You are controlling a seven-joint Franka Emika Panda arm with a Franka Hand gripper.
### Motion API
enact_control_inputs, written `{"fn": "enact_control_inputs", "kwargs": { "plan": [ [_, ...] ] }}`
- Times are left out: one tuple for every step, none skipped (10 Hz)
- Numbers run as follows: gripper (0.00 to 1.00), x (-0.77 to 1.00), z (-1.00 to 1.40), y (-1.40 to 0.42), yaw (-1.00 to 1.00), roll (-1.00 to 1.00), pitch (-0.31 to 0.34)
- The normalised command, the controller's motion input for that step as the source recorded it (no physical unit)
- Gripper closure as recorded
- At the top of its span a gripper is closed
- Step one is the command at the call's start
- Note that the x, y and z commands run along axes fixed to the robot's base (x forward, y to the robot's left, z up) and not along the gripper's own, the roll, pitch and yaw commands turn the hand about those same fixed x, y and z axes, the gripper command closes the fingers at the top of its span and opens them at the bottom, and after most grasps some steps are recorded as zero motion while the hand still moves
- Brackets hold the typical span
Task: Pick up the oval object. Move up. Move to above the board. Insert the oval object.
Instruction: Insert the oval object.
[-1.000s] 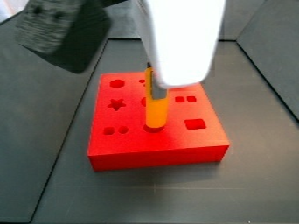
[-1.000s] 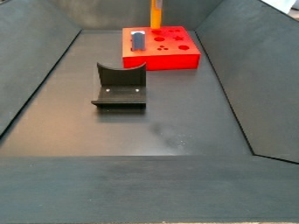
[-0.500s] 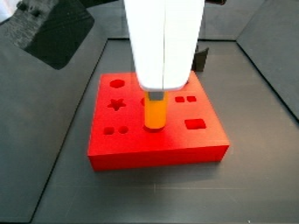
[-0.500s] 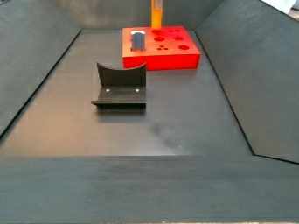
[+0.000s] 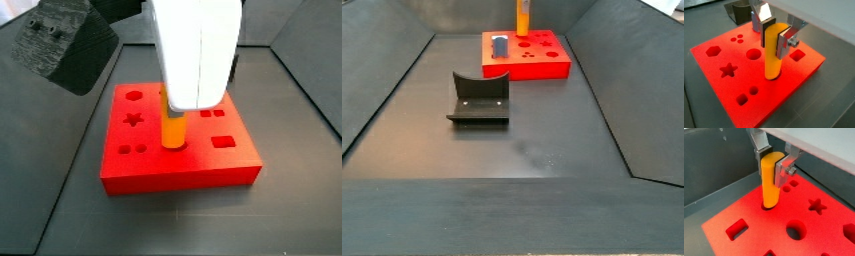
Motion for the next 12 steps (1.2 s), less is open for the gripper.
{"fn": "enact_control_inputs", "kwargs": {
  "plan": [
    [1.00, 0.22, -0.09, 0.00, -0.15, 0.03, 0.000],
    [1.00, 0.21, -0.12, 0.00, -0.18, 0.03, 0.000],
    [1.00, 0.16, -0.13, 0.00, -0.17, 0.03, 0.000],
    [1.00, 0.00, -0.16, -0.04, -0.12, 0.04, 0.000],
    [1.00, -0.05, -0.19, -0.10, -0.08, 0.06, 0.026],
    [1.00, -0.12, -0.19, -0.12, -0.05, 0.07, 0.053],
    [1.00, -0.22, -0.18, -0.14, -0.07, 0.07, 0.051],
    [1.00, -0.17, -0.17, -0.14, -0.07, 0.07, 0.051],
    [1.00, 0.00, -0.19, 0.00, -0.03, 0.05, 0.003],
    [1.00, 0.05, -0.19, 0.00, -0.06, 0.02, 0.000],
    [1.00, 0.05, -0.13, 0.13, -0.19, 0.00, 0.000],
    [1.00, 0.00, -0.12, 0.18, -0.22, 0.00, 0.000]
  ]
}}
